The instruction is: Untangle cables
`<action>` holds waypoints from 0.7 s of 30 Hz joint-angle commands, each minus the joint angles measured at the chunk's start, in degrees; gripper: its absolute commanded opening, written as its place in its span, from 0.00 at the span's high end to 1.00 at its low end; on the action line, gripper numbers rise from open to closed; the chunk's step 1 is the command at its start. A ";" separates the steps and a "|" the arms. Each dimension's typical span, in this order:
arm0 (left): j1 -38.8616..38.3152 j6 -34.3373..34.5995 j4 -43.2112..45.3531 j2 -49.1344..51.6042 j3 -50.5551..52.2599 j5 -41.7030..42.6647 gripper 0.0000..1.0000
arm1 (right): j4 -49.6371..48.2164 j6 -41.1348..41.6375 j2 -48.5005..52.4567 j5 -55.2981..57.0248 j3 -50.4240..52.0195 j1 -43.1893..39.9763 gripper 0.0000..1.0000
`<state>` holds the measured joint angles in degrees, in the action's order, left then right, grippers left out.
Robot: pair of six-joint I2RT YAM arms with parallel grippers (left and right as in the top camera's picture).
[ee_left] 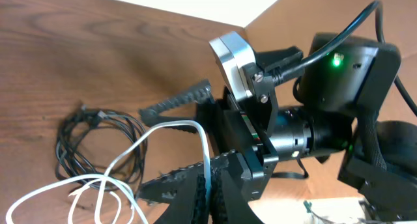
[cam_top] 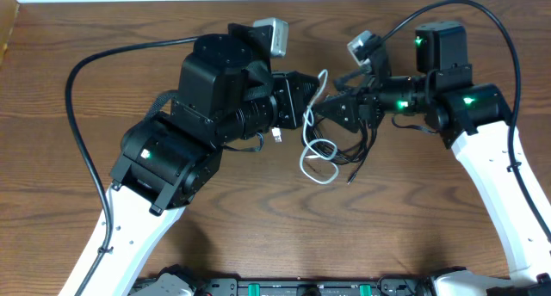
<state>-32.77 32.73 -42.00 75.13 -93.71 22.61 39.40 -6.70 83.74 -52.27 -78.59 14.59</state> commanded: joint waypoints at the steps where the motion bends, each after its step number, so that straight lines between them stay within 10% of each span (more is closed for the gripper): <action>1: 0.24 -1.14 -0.31 -0.11 -0.92 4.46 0.92 | -1.14 -1.70 -0.39 -2.78 -0.92 0.13 0.20; 5: 0.24 -1.16 -0.81 -0.11 -0.92 6.75 0.92 | -2.80 -1.05 -0.39 -2.69 -0.92 0.13 0.34; 12: 0.35 -2.03 -2.14 -0.07 -0.92 0.50 0.92 | -2.95 4.52 -0.46 3.96 -0.92 -1.25 0.99; 16: 0.35 -2.05 -2.99 -0.07 -0.90 -7.32 0.85 | -2.95 9.42 -1.60 9.73 -0.94 -3.56 0.99; 21: 0.35 -2.05 -3.65 -0.02 -0.92 -13.92 0.46 | -1.03 12.96 -6.27 18.16 -2.16 -8.02 0.99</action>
<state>-32.71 31.48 -45.30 75.13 -93.71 15.22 37.50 2.44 81.93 -41.01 -78.61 8.99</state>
